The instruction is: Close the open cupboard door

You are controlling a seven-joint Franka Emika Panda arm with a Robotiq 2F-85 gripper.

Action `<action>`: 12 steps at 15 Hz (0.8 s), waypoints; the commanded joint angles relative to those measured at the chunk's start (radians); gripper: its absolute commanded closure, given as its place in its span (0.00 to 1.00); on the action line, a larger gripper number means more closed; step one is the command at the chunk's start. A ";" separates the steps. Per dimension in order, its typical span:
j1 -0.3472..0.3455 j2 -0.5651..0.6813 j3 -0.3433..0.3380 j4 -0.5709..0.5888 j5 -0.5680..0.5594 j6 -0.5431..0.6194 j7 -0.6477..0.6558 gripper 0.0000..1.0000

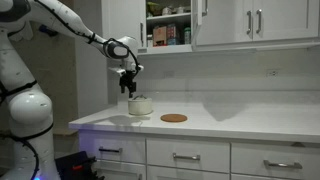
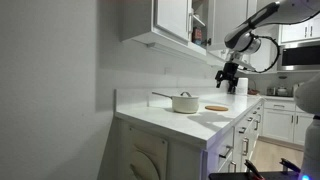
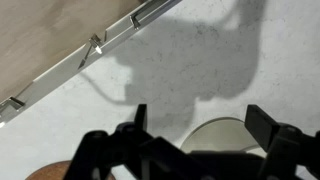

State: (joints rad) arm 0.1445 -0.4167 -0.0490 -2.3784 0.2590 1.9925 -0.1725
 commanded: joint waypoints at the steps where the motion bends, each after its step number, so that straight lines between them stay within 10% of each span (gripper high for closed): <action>1: -0.019 0.001 0.016 0.002 0.007 -0.004 -0.006 0.00; 12: -0.130 -0.004 -0.010 -0.011 -0.038 0.172 0.027 0.00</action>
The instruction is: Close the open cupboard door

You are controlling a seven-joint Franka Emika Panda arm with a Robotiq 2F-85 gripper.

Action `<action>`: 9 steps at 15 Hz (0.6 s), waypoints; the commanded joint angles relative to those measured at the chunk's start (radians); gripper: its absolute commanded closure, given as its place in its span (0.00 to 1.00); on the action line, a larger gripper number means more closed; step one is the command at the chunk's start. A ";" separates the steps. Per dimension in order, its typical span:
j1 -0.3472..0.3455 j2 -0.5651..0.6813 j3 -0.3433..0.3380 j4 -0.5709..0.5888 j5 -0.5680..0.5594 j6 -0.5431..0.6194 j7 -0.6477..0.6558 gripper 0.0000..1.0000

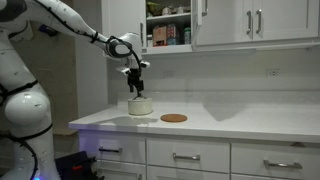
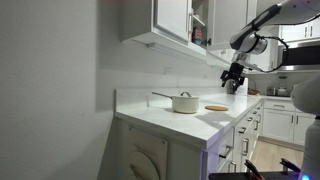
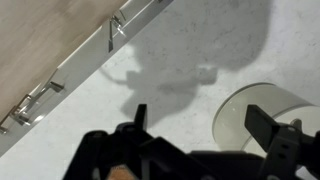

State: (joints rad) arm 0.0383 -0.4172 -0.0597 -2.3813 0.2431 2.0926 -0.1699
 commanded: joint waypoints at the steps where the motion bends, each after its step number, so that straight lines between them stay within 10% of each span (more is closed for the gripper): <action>1: -0.032 0.001 -0.001 -0.005 -0.024 0.095 0.033 0.00; 9: -0.110 0.004 -0.014 0.009 -0.080 0.202 0.148 0.00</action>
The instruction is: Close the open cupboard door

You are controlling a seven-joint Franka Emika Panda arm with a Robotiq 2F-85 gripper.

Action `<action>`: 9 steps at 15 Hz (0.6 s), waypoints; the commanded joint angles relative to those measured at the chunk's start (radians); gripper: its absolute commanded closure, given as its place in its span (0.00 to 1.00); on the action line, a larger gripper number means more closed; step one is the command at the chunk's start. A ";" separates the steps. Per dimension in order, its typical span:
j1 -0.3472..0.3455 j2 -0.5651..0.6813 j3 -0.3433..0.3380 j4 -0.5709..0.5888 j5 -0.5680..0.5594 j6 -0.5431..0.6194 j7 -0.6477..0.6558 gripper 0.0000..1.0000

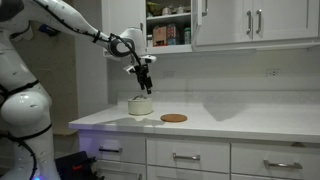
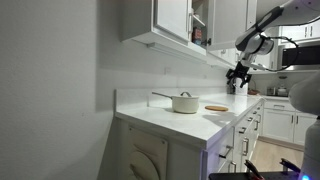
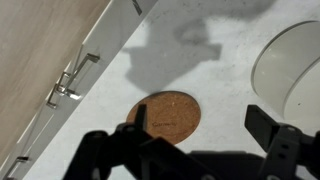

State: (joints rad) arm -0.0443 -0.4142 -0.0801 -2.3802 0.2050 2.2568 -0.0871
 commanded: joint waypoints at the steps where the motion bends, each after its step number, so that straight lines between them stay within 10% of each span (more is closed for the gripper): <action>1: -0.037 -0.005 0.006 0.005 -0.054 0.052 0.084 0.00; 9: -0.151 -0.055 0.015 -0.036 -0.198 0.202 0.256 0.00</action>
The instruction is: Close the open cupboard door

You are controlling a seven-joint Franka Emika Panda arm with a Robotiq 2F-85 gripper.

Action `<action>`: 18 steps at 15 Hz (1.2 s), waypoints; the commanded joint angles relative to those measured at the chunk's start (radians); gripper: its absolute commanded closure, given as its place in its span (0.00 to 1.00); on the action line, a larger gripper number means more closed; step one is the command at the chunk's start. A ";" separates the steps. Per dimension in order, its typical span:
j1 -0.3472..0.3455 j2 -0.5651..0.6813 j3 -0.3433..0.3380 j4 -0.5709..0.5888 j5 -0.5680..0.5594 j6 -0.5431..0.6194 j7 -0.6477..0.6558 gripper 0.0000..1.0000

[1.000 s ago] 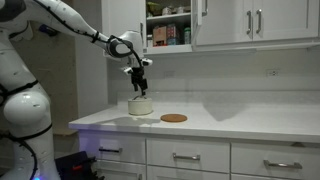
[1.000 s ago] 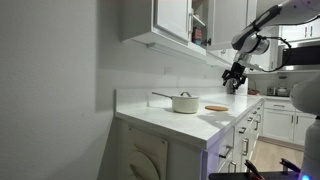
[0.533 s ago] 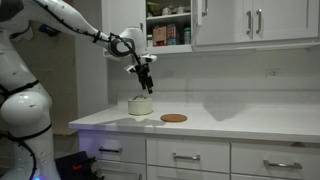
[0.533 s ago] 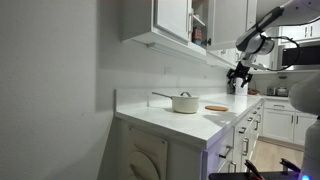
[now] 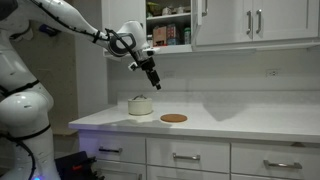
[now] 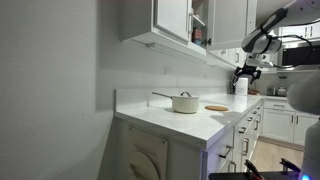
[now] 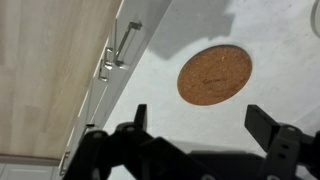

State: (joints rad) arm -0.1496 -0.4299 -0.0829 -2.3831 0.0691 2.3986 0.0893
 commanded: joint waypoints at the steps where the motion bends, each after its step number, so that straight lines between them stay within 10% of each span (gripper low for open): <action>1: -0.061 -0.049 0.018 -0.039 -0.086 0.071 0.099 0.00; 8: -0.110 -0.122 -0.040 -0.025 -0.140 0.021 0.053 0.00; 18: 0.022 -0.021 -0.306 0.233 -0.037 -0.197 -0.492 0.00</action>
State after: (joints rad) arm -0.1703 -0.5212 -0.3423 -2.2671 -0.0026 2.2819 -0.2704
